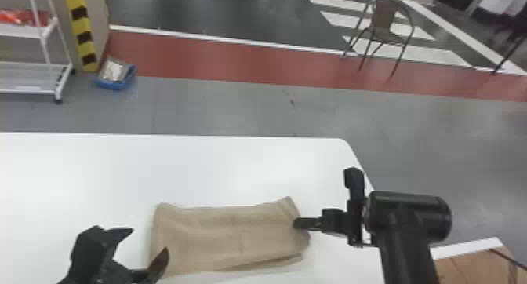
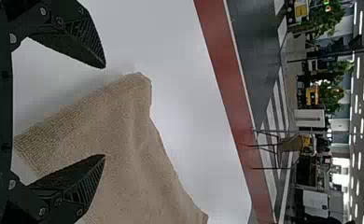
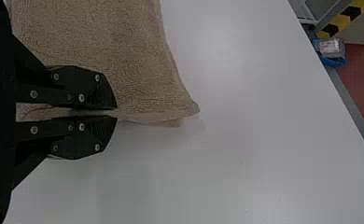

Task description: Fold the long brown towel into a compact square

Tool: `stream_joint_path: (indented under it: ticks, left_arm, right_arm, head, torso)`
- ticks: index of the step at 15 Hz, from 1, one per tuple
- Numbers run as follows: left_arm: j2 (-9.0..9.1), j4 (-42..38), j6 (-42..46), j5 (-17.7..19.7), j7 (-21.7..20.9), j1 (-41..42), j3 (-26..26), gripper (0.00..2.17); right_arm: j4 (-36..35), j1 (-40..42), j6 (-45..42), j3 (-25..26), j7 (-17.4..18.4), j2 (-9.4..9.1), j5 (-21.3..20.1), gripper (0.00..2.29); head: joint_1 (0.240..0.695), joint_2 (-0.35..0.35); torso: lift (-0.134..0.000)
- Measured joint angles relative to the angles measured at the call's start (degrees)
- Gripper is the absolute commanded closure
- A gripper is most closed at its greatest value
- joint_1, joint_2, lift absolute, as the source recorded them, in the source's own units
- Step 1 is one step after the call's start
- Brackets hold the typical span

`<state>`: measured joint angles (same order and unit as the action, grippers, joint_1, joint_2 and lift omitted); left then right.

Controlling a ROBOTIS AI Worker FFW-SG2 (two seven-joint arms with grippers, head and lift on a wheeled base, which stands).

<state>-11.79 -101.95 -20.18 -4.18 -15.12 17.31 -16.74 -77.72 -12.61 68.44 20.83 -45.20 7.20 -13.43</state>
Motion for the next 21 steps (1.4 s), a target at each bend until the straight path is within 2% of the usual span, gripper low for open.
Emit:
stream_joint_path:
  ticks: [3,8,12,13,17,20,21]
  left_arm:
    - [-0.03,0.00,-1.78,-0.22,0.00,-0.19,0.03,0.23]
    - [-0.02,-0.08,-2.76,0.22,-0.17,-0.62,0.62,0.23]
    - [0.00,-0.58,-2.75,2.02,-0.72,-0.77,3.56,0.23]
    - [-0.03,-0.69,-2.41,2.75,-0.68,-0.78,4.57,0.23]
    - [-0.32,-1.03,1.80,6.37,-0.57,-0.79,10.75,0.23]
    - [-0.94,1.64,9.46,7.05,0.06,-0.79,14.14,0.23]
    - [-1.16,3.17,12.95,7.45,0.28,-0.84,15.17,0.23]
  right_arm:
    - [-2.55,0.50,3.15,0.03,-0.57,-0.03,1.02,1.06]
    - [-11.60,1.67,12.78,-0.41,-1.86,-0.30,2.30,1.05]
    - [-15.16,1.86,15.48,-1.08,-1.94,-0.85,2.94,1.05]
    - [-16.11,1.92,15.23,-1.27,-1.80,-1.55,3.13,1.05]
    - [-21.95,1.24,16.29,-4.67,0.36,-6.44,4.33,1.05]
    - [-25.79,0.57,18.76,-9.06,3.50,-7.07,5.96,1.06]
    - [-26.89,0.58,19.41,-10.71,5.40,-7.09,7.61,1.06]
  head:
    - [0.695,-0.302]
    - [0.695,-0.276]
    - [0.695,-0.245]
    - [0.695,-0.228]
    - [0.695,-0.089]
    - [0.695,0.010]
    - [0.695,0.034]
  torso:
    - [0.000]
    - [0.000]
    - [0.000]
    - [0.000]
    - [0.000]
    - [0.000]
    - [0.000]
